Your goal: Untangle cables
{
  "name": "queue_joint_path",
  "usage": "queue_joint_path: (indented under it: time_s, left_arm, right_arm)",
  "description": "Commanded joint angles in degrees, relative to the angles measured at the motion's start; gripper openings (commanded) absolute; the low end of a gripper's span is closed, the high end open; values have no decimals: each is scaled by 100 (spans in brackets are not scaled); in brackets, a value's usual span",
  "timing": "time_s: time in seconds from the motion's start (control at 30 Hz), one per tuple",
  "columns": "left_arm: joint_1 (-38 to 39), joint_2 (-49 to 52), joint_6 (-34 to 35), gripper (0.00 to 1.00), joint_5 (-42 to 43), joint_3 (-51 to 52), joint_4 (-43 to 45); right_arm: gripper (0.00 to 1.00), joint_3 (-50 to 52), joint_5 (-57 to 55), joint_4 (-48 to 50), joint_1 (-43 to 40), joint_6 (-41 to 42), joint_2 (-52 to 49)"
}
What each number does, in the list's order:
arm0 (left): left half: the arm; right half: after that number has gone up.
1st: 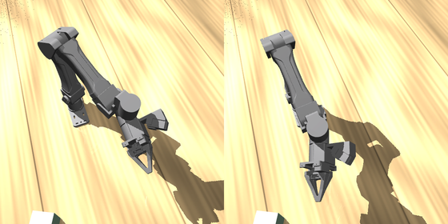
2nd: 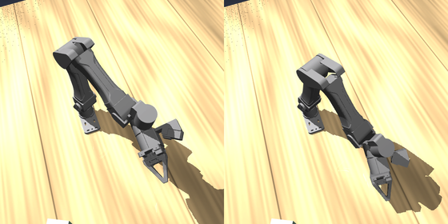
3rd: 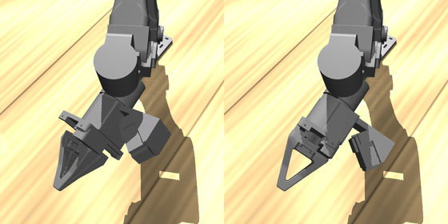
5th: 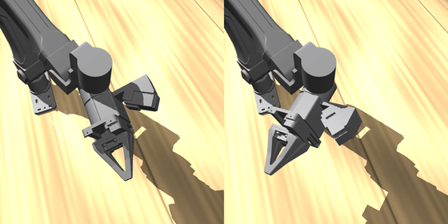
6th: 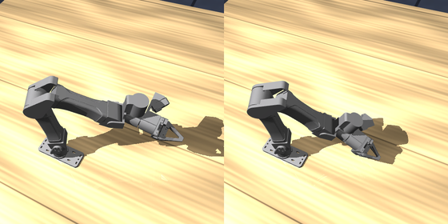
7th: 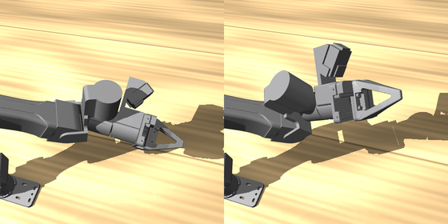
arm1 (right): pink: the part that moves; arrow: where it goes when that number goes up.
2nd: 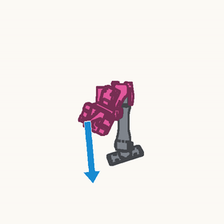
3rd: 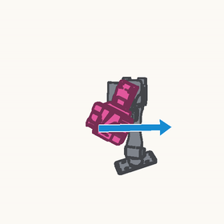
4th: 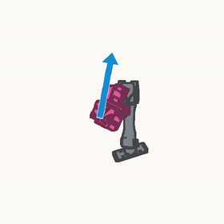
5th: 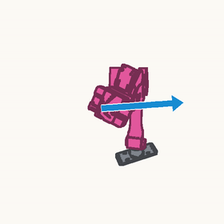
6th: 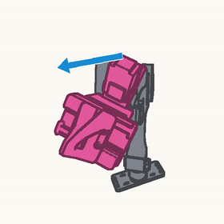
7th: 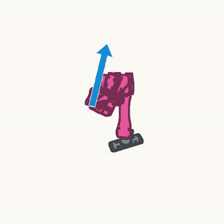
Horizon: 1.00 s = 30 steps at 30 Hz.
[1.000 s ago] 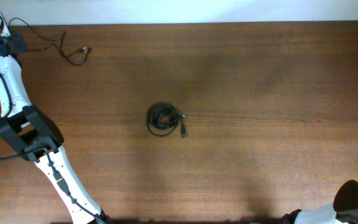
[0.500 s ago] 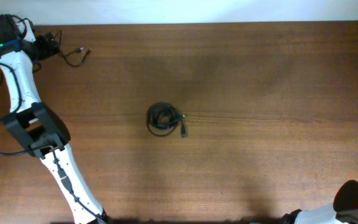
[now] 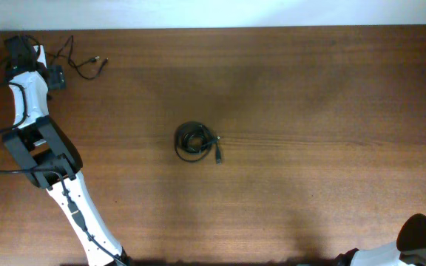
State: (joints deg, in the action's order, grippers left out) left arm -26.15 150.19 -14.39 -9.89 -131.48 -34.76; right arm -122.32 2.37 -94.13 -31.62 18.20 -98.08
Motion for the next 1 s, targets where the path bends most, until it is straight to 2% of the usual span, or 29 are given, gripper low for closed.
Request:
queue_joint_path:
  time_s: [0.0, 0.03, 0.07, 0.1, 0.13, 0.27, 0.3, 0.33, 0.37, 0.47, 0.57, 0.67, 0.77, 0.8, 0.87, 0.97]
  left_arm:
    - [-26, -179, -588, 52, 304, 105, 907]
    - [-26, -179, -588, 34, 302, 105, 1084]
    - [-26, -179, -588, 10, 302, 105, 1263]
    - [-26, -179, -590, 3, 302, 105, 1338]
    - [-55, -179, -595, 0, 299, 105, 1528]
    - [-92, -426, -791, 0, 291, -229, 2452]
    - [-90, -498, -798, 8, 525, -358, 2599]
    - [-90, -551, -798, 21, 1040, -424, 2636]
    - [-90, -557, -798, 99, 1353, -426, 2594]
    - [-85, -382, -800, 99, 1355, -411, 2020]
    - [-90, -149, -796, 99, 1360, -411, 1036]
    - [-7, -363, -767, 99, 1362, -424, 560]
    - [153, -903, -59, 99, 1694, -424, -7]
    - [219, -1187, 229, 99, 2221, -424, -247]
    - [293, -1834, 1064, 99, 4068, -424, -1342]
    - [352, -2258, 1176, 99, 5882, -424, -2610]
  right_arm:
    - [98, -70, -72, 2, 4, 2, 15]
    - [98, -70, -72, 0, 4, 2, 15]
    - [98, -70, -72, 0, 4, 2, 15]
    - [98, -70, -72, 2, 4, 2, 15]
    - [98, -70, -72, 0, 4, 2, 15]
    - [98, -70, -72, 2, 4, 2, 13]
    - [98, -70, -72, 2, 4, 2, 15]
    - [98, -70, -72, 0, 4, 2, 15]
    - [98, -70, -72, 2, 4, 2, 15]
    - [99, -70, -72, 2, 4, 2, 15]
    - [98, -70, -72, 0, 4, 0, 15]
    - [98, -70, -72, 0, 4, 0, 15]
    - [98, -70, -72, 0, 4, 2, 13]
    - [98, -70, -72, 0, 4, 2, 15]
    - [98, -70, -72, 2, 4, 2, 15]
    - [98, -70, -72, 0, 4, 2, 15]
